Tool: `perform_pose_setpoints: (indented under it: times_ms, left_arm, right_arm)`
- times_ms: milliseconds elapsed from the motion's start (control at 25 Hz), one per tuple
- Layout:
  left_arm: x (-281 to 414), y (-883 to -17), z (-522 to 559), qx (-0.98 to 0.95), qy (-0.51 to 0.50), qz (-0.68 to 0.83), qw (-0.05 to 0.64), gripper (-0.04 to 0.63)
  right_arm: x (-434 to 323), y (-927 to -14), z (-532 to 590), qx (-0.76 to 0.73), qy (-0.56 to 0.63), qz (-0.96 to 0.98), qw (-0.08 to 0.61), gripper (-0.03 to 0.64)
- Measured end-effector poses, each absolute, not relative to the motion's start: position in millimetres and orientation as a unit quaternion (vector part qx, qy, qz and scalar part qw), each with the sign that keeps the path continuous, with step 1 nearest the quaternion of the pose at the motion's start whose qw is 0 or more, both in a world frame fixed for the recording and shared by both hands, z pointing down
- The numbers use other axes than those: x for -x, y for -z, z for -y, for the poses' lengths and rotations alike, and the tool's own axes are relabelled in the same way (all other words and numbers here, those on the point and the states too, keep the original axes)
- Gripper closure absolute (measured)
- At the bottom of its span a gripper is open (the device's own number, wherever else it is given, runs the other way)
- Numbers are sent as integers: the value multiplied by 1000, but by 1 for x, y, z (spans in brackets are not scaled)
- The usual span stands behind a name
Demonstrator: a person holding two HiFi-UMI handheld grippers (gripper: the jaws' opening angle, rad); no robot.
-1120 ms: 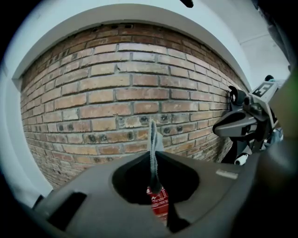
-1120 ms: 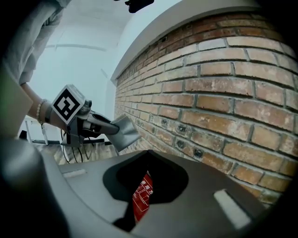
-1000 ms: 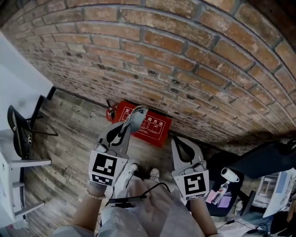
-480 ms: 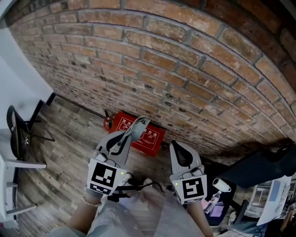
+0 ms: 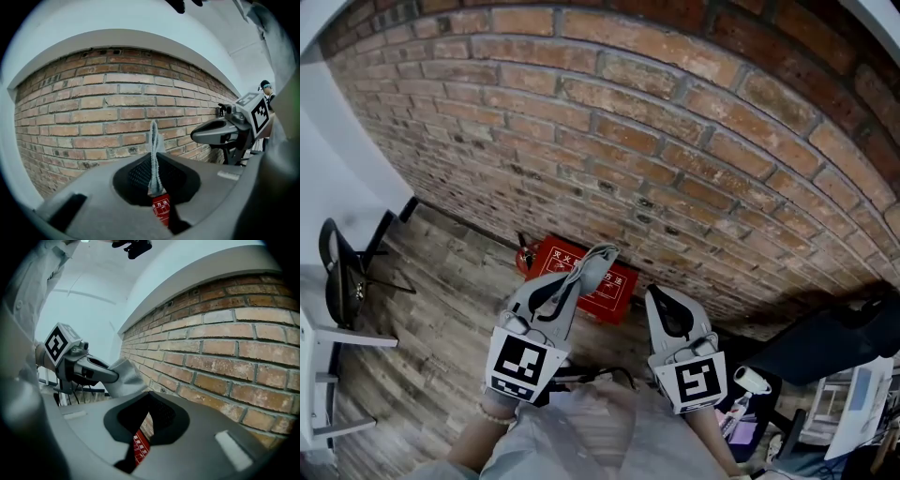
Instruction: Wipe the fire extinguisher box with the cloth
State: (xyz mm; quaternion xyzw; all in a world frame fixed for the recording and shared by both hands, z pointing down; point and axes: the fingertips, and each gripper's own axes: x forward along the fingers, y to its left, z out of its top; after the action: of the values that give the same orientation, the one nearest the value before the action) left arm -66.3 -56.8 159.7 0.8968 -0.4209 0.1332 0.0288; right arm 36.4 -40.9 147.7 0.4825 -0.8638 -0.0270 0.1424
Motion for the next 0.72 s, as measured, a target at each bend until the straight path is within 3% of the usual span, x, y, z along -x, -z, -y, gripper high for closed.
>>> perform_pose_setpoints:
  times_ms: [720]
  left_arm:
    - [75, -160, 52, -892, -134, 430, 29, 584]
  right_arm:
    - [-32, -151, 35, -479, 35, 864, 148, 607]
